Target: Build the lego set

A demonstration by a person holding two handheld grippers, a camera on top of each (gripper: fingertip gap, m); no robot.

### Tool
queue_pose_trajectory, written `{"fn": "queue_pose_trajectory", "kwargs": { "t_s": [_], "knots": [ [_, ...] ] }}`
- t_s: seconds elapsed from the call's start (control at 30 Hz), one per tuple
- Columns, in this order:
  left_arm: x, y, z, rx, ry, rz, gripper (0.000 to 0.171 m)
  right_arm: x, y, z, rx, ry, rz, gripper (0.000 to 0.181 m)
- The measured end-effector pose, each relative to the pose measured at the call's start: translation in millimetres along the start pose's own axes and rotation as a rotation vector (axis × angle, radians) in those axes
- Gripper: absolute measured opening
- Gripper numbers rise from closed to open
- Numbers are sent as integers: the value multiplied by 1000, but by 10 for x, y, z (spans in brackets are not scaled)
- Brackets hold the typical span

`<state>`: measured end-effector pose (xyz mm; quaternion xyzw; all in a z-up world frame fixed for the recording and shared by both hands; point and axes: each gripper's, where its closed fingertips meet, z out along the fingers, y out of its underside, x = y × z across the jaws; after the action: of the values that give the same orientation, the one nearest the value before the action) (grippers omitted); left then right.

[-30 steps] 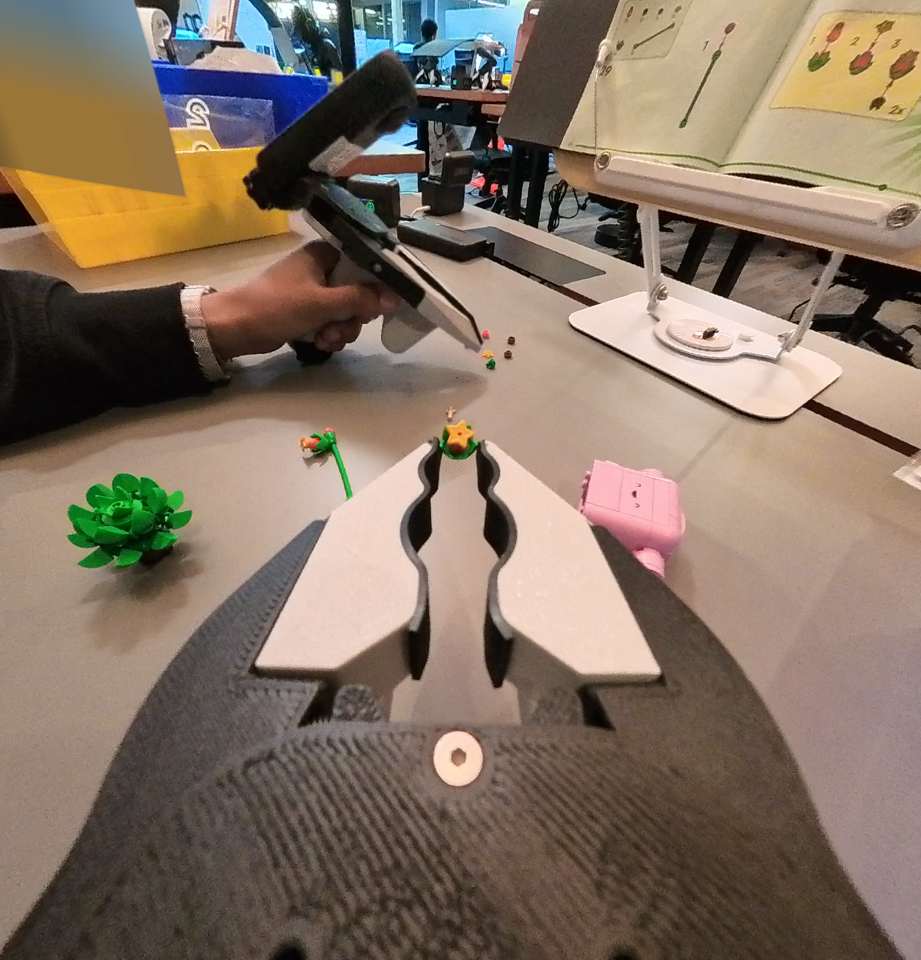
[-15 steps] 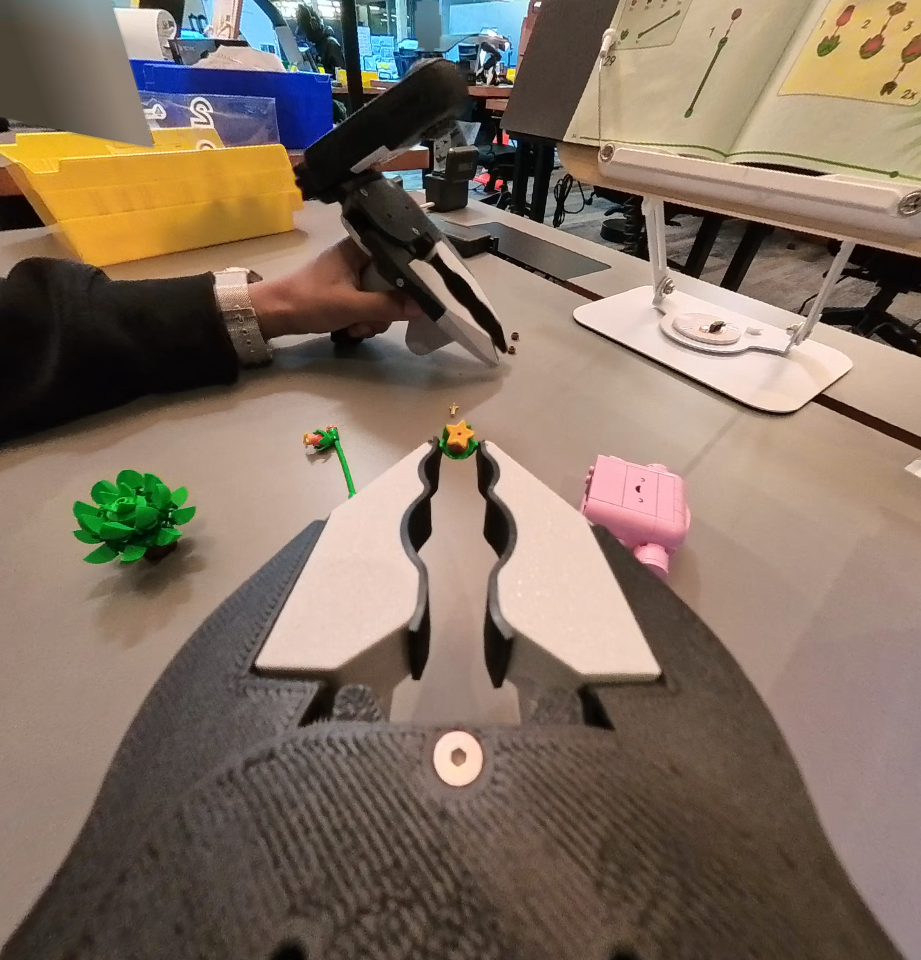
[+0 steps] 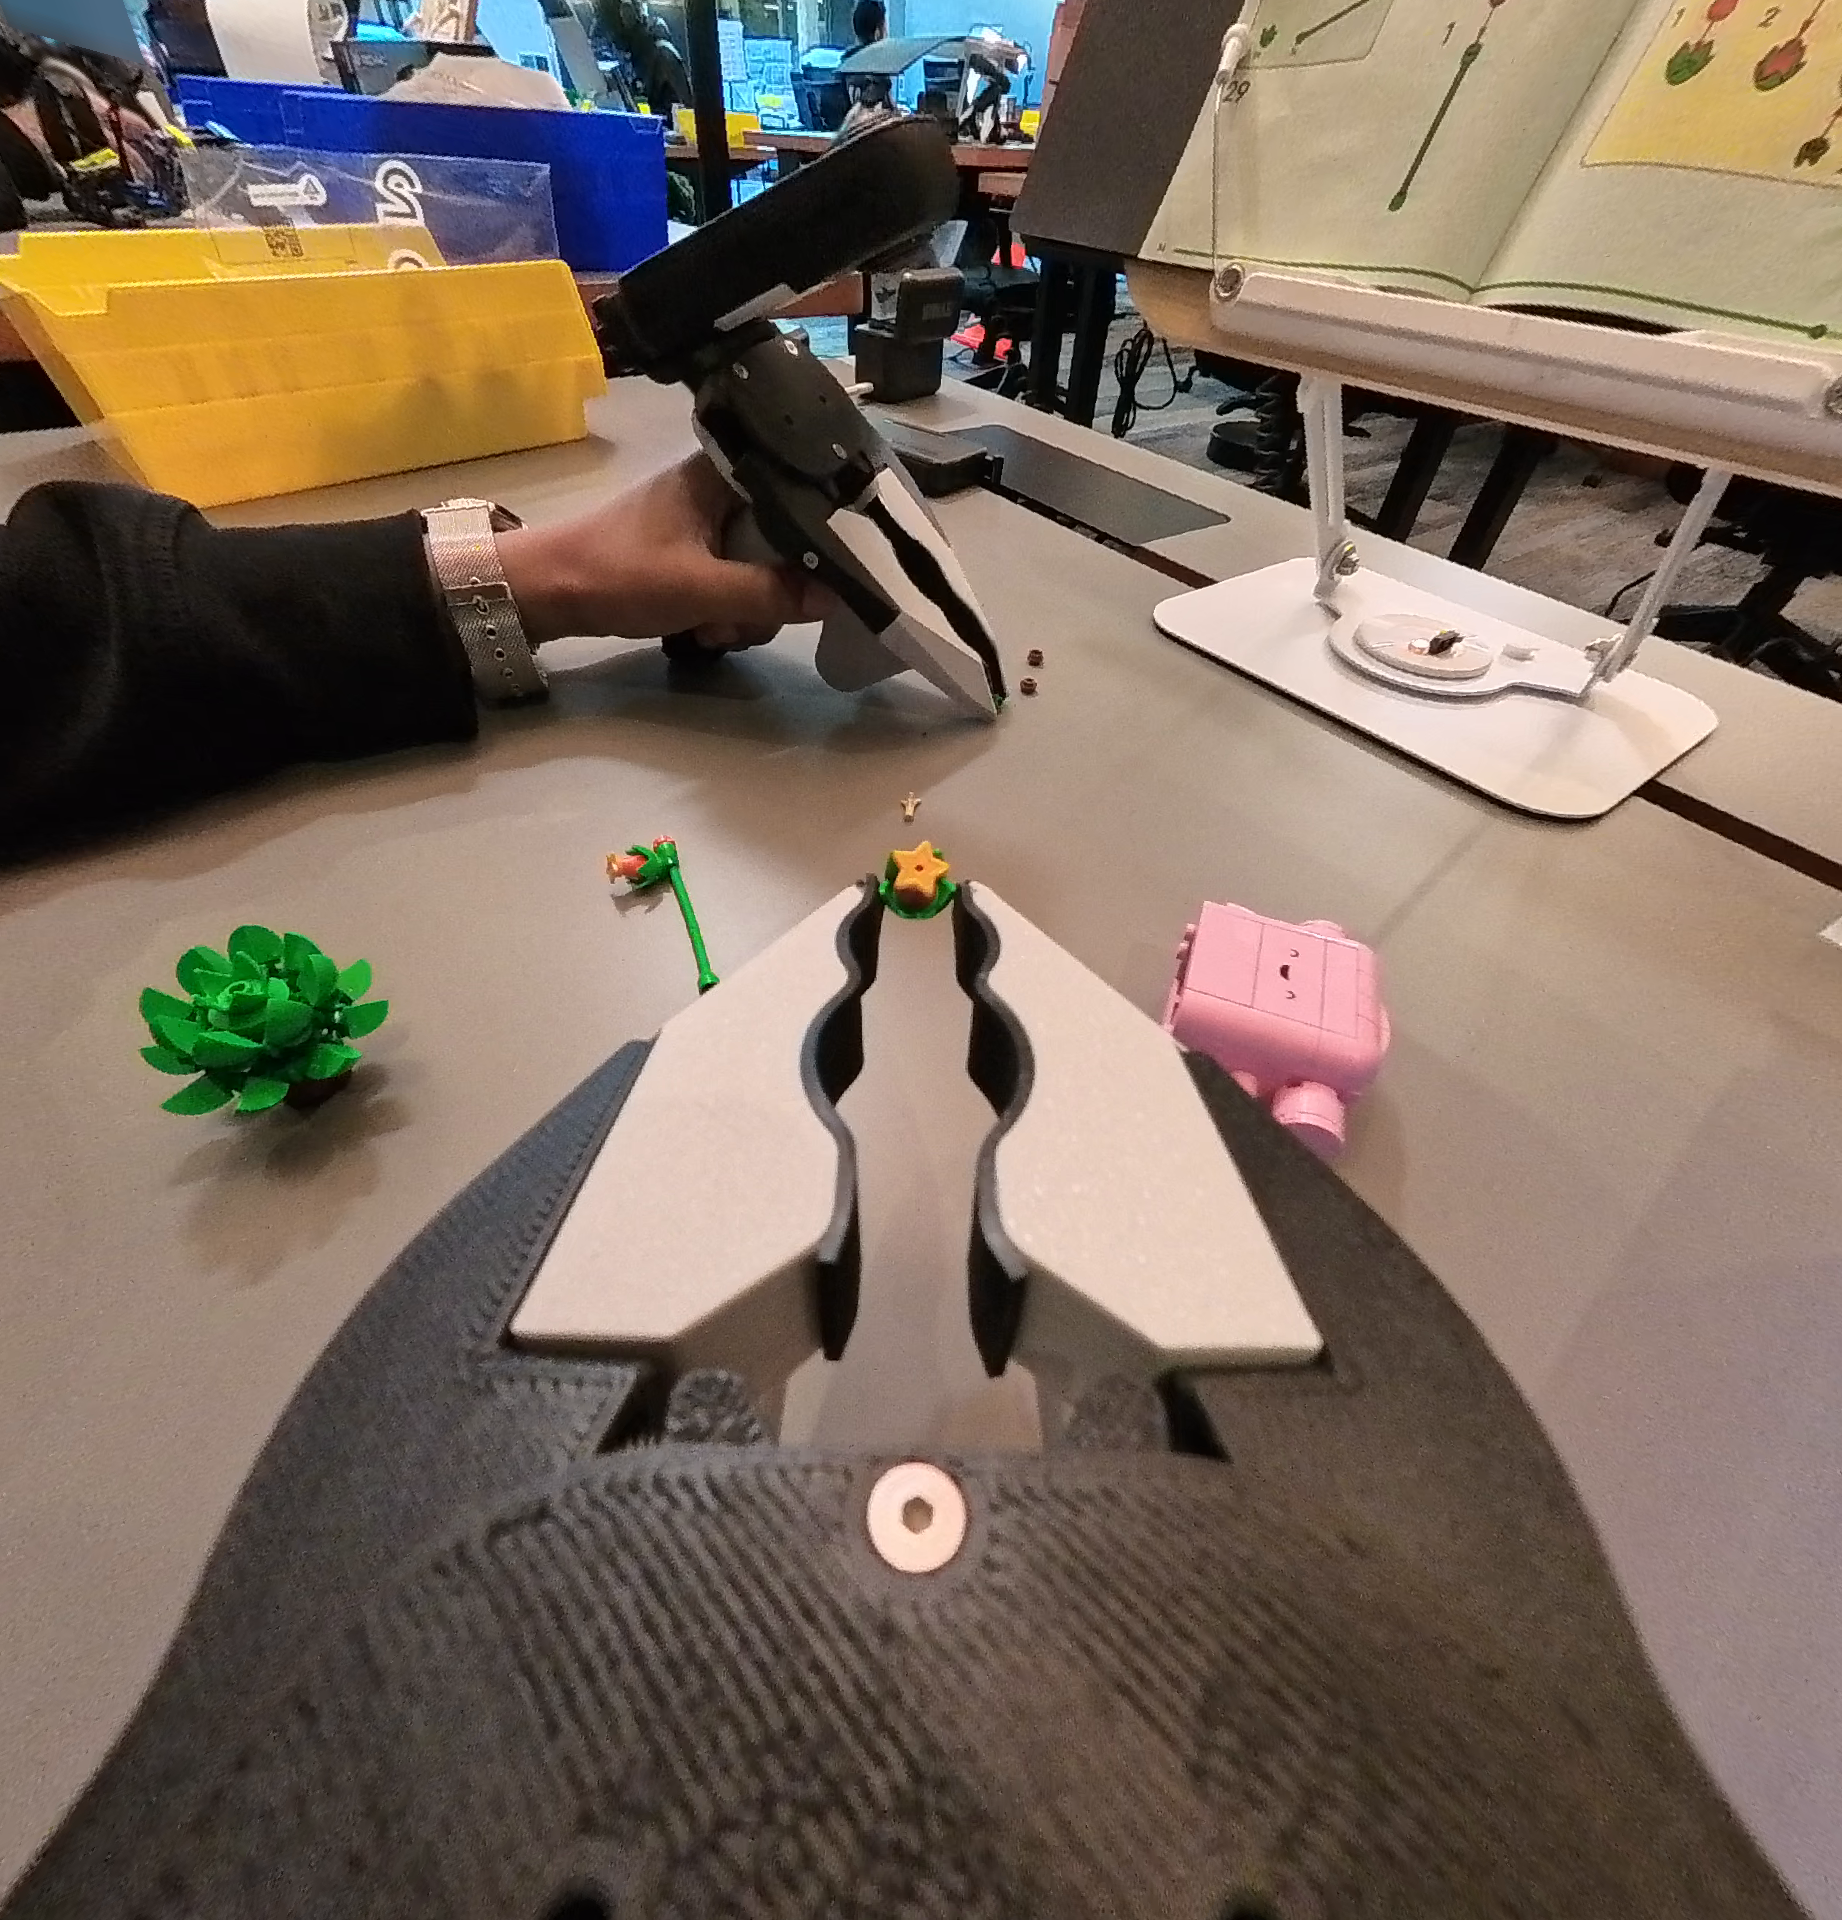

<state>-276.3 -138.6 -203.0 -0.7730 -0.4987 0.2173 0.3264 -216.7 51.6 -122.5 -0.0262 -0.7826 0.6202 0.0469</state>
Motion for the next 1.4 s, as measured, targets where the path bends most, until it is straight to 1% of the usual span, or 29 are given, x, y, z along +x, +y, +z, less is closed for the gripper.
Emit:
{"fn": "queue_pose_trajectory", "kwargs": {
  "t_s": [0.07, 0.33, 0.53, 0.67, 0.87, 1.17, 1.23, 1.3, 1.37, 1.4],
  "knots": [
    [6, 0, 0, 0, 9, -4, 7, 2, 2, 0, 0, 0, 2, 12],
    [12, 15, -3, -5, 7, 0, 7, 7, 9, 4, -3, 1, 7, 12],
    [55, 38, -25, -7, 45, -5, 15, 8, 11, 7, -4, 1, 7, 12],
    [61, 41, -28, -7, 49, -5, 16, 6, 11, 8, -4, 2, 6, 12],
    [60, 41, -29, -7, 51, -7, 7, 5, 12, 9, -4, 2, 6, 12],
    [64, 45, -33, -6, 48, -1, 6, 9, 10, 9, -4, 3, 7, 12],
    [76, 41, -38, -1, 42, 17, 5, 15, 5, 6, 1, 4, 12, 12],
    [108, 20, -59, 18, 23, 68, 5, 32, -17, -4, 16, 7, 32, 12],
    [160, -30, -105, 64, -19, 144, 5, 54, -66, -23, 49, 5, 68, 12],
    [234, -77, -135, 100, -17, 172, 5, 65, -102, -41, 74, 2, 91, 12]
  ]
}}
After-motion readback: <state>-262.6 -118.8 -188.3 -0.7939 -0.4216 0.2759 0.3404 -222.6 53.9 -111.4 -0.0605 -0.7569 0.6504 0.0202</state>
